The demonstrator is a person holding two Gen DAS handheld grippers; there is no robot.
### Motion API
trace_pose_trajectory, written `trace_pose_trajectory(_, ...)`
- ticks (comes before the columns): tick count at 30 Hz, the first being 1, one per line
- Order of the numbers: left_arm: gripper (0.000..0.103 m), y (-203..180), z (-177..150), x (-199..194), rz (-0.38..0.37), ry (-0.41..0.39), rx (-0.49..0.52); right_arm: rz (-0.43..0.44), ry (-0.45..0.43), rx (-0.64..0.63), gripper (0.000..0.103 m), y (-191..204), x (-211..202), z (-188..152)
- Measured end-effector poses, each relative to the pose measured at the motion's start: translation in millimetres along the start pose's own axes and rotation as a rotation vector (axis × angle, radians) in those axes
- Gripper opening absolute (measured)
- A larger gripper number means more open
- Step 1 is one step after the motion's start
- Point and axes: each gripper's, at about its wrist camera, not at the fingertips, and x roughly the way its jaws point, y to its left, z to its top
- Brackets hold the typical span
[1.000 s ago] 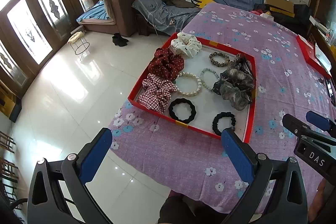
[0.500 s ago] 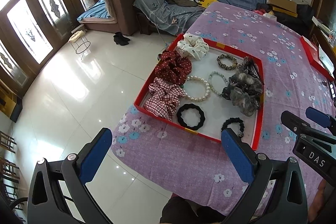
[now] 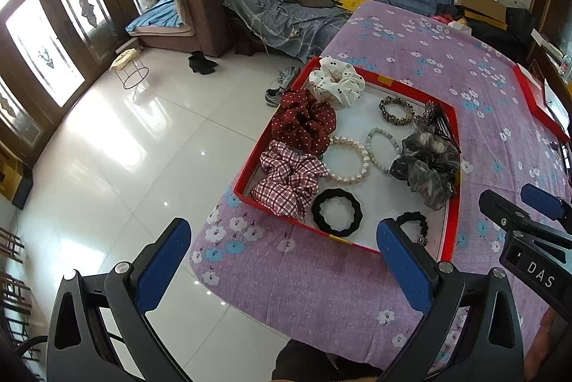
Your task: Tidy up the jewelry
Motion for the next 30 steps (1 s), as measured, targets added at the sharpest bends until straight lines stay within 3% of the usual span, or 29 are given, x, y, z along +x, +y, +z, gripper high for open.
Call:
trace_pose_trajectory(15,0.103,12,10,24,-0.036,0.040,0.050,-0.030,0.032,0.043,0.074,13,15,3)
trace_pose_trajectory(30,0.103,31,15,41,-0.025,0.070,0.091,-0.016,0.063,0.080,0.074,33,32,5)
